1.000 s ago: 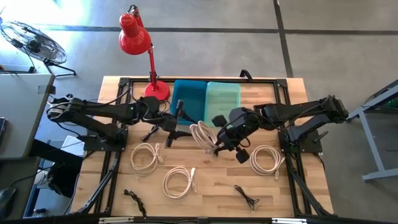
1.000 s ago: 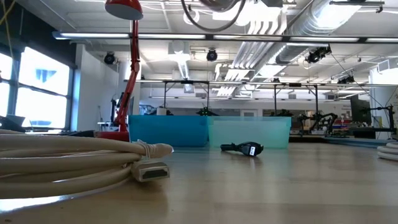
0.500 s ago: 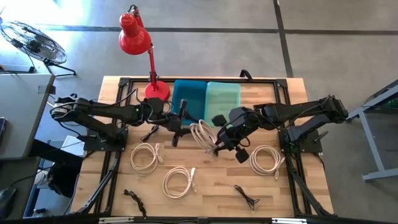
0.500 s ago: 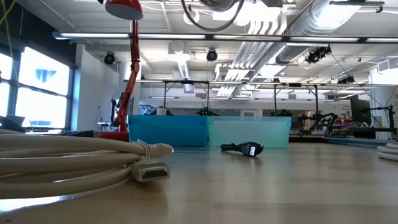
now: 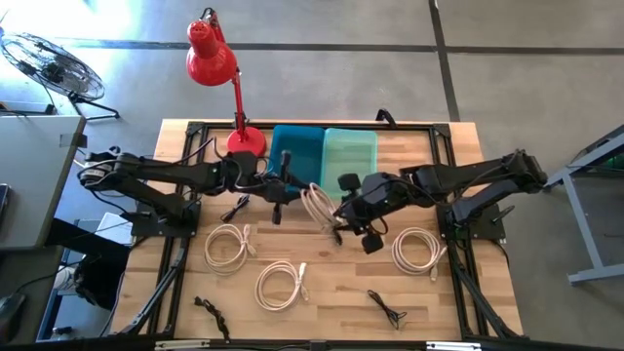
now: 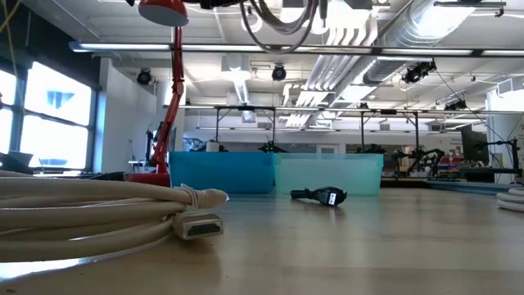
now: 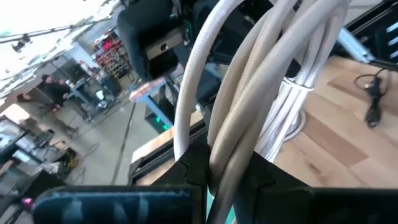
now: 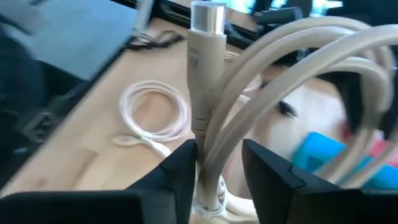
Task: Pick & Place USB Port
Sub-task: Put the white HDMI cable into the blue bin
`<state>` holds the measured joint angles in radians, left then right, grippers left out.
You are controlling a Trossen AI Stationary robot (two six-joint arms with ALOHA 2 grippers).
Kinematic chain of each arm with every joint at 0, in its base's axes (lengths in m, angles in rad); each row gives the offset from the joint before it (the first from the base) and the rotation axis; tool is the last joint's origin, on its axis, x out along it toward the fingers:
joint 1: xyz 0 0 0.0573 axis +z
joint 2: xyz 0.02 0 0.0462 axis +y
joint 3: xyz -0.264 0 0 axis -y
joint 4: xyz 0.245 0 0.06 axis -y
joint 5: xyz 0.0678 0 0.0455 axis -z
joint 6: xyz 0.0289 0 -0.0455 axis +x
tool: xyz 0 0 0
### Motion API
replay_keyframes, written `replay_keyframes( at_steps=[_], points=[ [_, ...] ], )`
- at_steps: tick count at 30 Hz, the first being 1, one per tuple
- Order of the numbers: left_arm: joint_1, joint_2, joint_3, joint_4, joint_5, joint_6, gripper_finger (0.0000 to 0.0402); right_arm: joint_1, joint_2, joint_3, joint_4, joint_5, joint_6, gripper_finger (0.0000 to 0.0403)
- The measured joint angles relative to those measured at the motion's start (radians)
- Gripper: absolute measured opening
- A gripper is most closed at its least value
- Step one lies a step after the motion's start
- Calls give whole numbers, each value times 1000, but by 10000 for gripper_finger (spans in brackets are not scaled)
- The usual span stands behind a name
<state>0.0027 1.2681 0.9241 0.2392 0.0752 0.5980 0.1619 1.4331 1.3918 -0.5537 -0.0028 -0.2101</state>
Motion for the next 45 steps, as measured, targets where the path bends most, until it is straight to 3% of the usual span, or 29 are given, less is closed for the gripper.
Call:
replay_keyframes(
  at_steps=[8, 13, 17, 25, 31, 34, 45],
  points=[
    [-2, -76, 1, -145, -189, 1, 31, 24, -36, -1, -16, 341, -10, 172],
    [-4, -115, -1, -303, -467, 65, 31, 32, -70, 1, -69, 650, 65, 182],
    [23, -121, 0, -344, -579, 84, 31, 27, -82, 1, -151, 761, 134, 182],
    [196, -120, 0, -424, -515, 73, 31, 27, -82, 1, -239, 808, 222, 183],
    [393, -111, 0, -442, -317, 12, 31, 27, -82, 1, -251, 809, 236, 183],
    [460, -81, 0, -426, -270, -25, 31, 27, -82, 1, -251, 809, 236, 183],
    [514, 138, 0, -314, -252, 4, 31, 27, -81, 1, -251, 808, 237, 183]
  ],
)
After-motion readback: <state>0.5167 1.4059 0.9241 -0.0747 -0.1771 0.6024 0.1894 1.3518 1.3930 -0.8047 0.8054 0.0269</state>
